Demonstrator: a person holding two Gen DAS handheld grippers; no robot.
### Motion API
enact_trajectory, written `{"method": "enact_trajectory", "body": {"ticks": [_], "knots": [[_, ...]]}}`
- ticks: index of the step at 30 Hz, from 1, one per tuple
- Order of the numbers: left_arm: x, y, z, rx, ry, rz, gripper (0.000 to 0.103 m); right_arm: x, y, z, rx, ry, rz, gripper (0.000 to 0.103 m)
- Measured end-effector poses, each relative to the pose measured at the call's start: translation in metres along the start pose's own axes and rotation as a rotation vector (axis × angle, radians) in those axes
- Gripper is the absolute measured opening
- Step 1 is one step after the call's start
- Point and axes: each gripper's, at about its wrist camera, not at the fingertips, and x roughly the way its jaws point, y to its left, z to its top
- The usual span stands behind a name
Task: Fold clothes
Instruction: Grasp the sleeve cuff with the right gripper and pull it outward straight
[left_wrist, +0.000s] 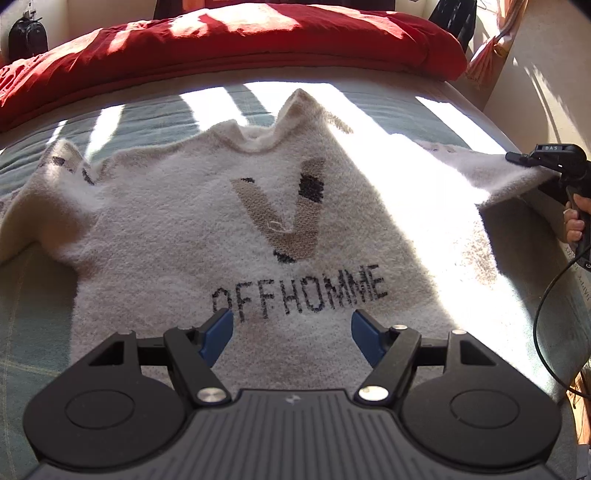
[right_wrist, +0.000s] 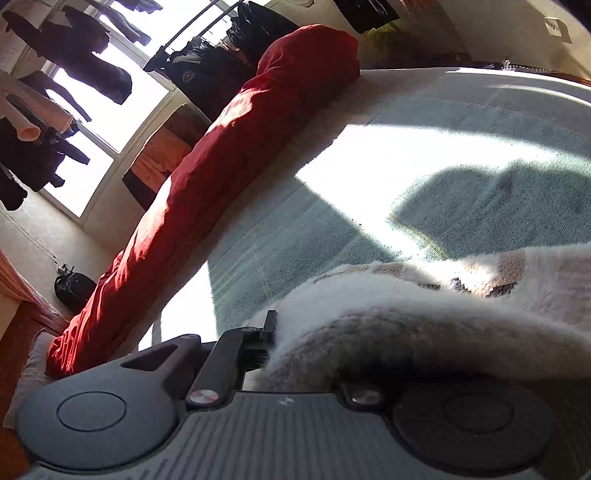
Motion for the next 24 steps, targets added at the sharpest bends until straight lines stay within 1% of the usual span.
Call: {"method": "enact_trajectory", "body": {"ticks": [5,9,13,16,17,19,21,24], "knots": [[-0.002,0.0,-0.001,0.011,-0.005,-0.007,0.071,-0.003,0.008,0.023,-0.078,-0.008,-0.035,0.008],[-0.005,0.004,-0.003,0.002,-0.01,-0.003,0.071,-0.006,0.004,0.023,-0.096,-0.016,-0.073,0.008],[-0.006,0.007,-0.003,-0.003,-0.007,-0.001,0.071,-0.021,-0.021,0.013,-0.031,-0.03,-0.112,0.01],[-0.008,0.008,-0.004,-0.013,-0.008,-0.001,0.071,-0.032,-0.044,0.009,0.028,-0.041,-0.153,0.013],[-0.009,0.008,-0.004,-0.014,-0.009,-0.003,0.071,-0.036,-0.051,0.007,0.047,-0.045,-0.166,0.018],[-0.011,0.007,-0.005,-0.013,-0.012,-0.006,0.071,-0.043,-0.065,0.005,0.085,-0.052,-0.185,0.02],[-0.013,0.005,-0.006,-0.009,-0.012,-0.007,0.071,-0.05,-0.076,0.007,0.126,-0.055,-0.157,0.023],[-0.016,0.002,-0.006,-0.005,-0.014,-0.005,0.071,-0.054,-0.085,0.01,0.162,-0.049,-0.147,0.027]]}}
